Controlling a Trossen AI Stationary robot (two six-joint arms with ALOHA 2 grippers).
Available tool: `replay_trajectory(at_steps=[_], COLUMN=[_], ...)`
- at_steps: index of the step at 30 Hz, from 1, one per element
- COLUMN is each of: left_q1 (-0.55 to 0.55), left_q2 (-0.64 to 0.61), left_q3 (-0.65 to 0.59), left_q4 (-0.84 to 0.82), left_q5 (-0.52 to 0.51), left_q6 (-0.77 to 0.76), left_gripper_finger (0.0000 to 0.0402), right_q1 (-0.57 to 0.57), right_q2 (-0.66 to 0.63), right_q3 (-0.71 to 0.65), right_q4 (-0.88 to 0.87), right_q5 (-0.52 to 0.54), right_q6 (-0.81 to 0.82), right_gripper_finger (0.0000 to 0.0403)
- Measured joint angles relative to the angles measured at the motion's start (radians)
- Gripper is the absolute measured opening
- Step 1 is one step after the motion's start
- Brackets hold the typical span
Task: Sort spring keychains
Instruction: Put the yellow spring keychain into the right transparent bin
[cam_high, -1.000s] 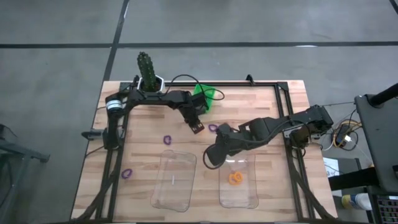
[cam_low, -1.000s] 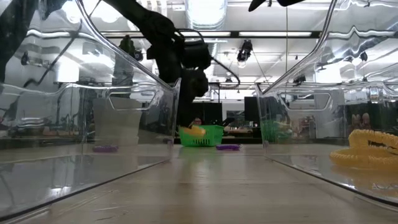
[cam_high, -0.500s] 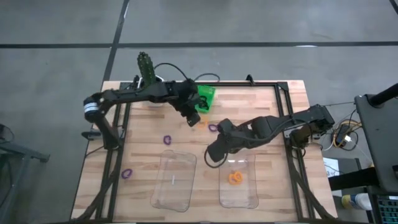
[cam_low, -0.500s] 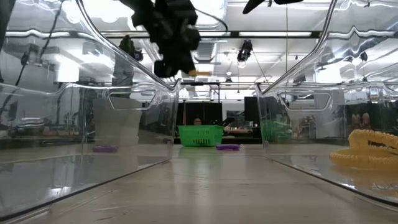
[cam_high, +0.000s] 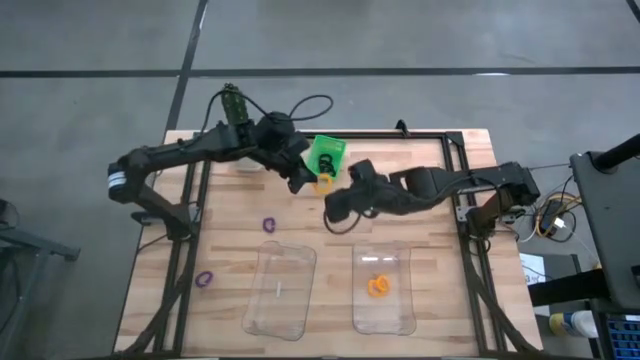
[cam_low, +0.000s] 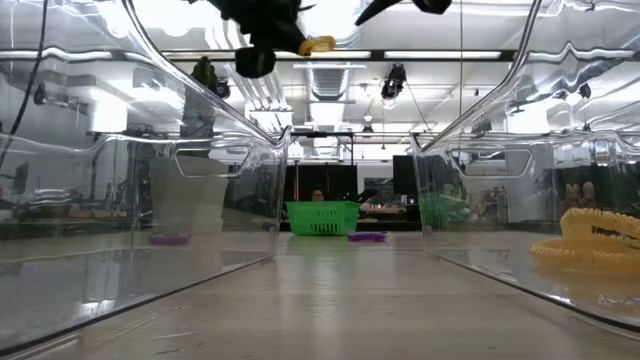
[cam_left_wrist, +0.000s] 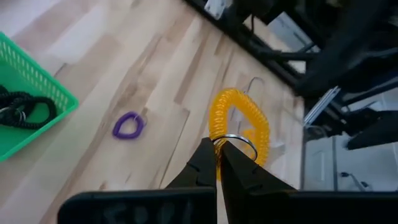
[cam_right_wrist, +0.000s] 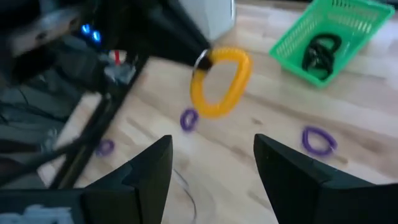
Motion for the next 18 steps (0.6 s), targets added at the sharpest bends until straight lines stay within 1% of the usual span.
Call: replay_trajectory(at_steps=[4,9,13,16,18], left_q1=[-0.005,-0.012,-0.012,-0.012,-0.012], left_q2=[-0.037,-0.072,-0.094,-0.095,-0.095], left_q3=[0.0,0.0,0.0,0.0,0.0], left_q4=[0.012,0.031,0.054,0.058,0.057], left_q5=[0.0,-0.007,-0.009,-0.022,-0.024], left_q6=[-0.009,-0.035,-0.035,-0.036,-0.037], left_gripper_finger=[0.0,0.0,0.0,0.0,0.0], right_q1=[-0.042,-0.085,-0.101,-0.118,-0.129], right_q2=[-0.007,-0.007,-0.009,-0.009,-0.009], right_q3=[0.0,0.0,0.0,0.0,0.0], right_q4=[0.054,0.051,0.099,0.145,0.152], right_q5=[0.0,0.0,-0.008,-0.045,-0.06], right_q6=[-0.007,0.022,-0.02,-0.046,-0.058], right_gripper_finger=[0.0219,0.0219,0.0218,0.0209,0.0196])
